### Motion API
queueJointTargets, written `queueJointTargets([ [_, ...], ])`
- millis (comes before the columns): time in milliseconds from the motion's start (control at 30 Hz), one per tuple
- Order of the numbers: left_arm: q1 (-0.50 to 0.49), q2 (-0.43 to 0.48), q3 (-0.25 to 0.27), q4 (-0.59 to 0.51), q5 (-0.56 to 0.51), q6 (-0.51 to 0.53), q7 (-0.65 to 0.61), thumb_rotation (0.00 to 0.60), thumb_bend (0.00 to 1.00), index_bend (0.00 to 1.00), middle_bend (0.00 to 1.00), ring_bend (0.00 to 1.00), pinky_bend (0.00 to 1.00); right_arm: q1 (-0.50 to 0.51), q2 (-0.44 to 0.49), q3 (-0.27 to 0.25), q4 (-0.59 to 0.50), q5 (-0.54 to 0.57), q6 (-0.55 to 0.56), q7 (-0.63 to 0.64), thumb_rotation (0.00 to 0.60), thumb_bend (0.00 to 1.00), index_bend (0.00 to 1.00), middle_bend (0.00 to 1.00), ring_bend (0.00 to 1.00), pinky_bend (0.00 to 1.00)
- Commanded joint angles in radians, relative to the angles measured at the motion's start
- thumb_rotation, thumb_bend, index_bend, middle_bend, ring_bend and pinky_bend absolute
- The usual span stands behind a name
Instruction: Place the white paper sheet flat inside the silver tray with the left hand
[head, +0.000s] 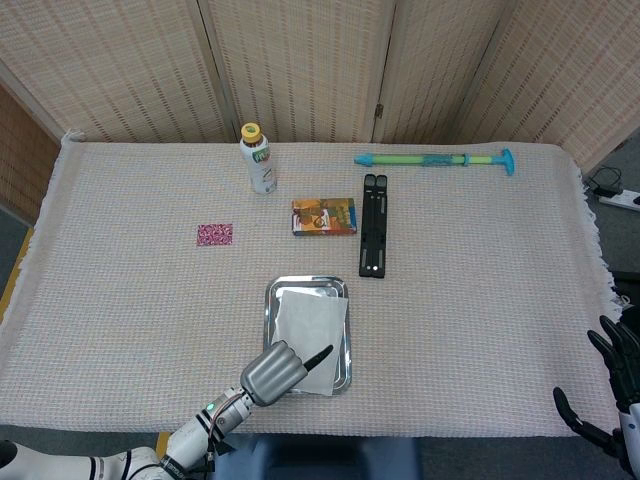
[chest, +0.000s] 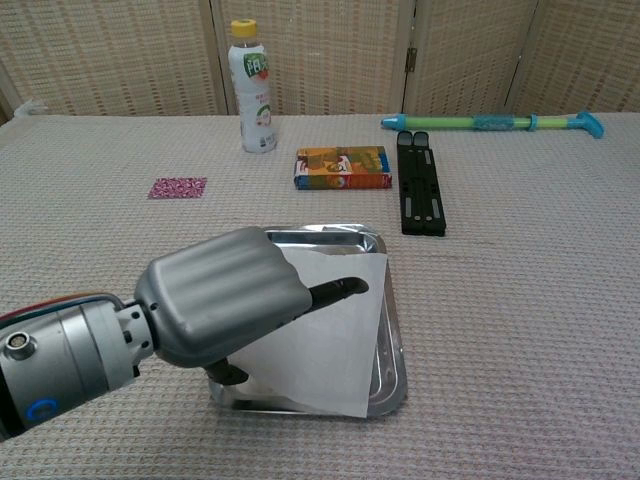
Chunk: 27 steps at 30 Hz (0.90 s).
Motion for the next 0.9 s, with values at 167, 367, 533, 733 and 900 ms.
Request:
queueJointTargets([
  [167, -0.006, 0.039, 0.007, -0.012, 0.004, 0.024, -0.006, 0.6, 0.02, 0.07, 1.0, 1.0, 1.0, 0.002, -0.002, 0.001, 0.0, 0.002, -0.006, -0.005, 0.6, 0.43, 0.0, 0.0, 0.0, 0.0],
  [367, -0.001, 0.091, 0.031, -0.074, -0.048, 0.017, 0.029, 0.6, 0.02, 0.06, 1.0, 1.0, 1.0, 0.004, -0.007, 0.003, -0.001, 0.005, -0.013, -0.015, 0.6, 0.43, 0.0, 0.0, 0.0, 0.0],
  [533, -0.001, 0.089, 0.047, -0.099, -0.048, 0.033, 0.044, 0.6, 0.02, 0.05, 1.0, 1.0, 1.0, 0.005, -0.011, -0.002, -0.002, -0.001, -0.02, -0.023, 0.6, 0.43, 0.0, 0.0, 0.0, 0.0],
  [733, -0.003, 0.101, 0.058, -0.109, -0.065, 0.049, 0.095, 0.6, 0.02, 0.06, 1.0, 1.0, 1.0, 0.002, -0.008, 0.002, -0.002, 0.005, -0.012, -0.018, 0.6, 0.43, 0.0, 0.0, 0.0, 0.0],
  [900, 0.004, 0.116, 0.062, -0.115, -0.054, 0.084, 0.091, 0.6, 0.03, 0.06, 1.0, 1.0, 1.0, 0.001, -0.009, 0.0, 0.0, 0.002, -0.013, -0.021, 0.6, 0.43, 0.0, 0.0, 0.0, 0.0],
])
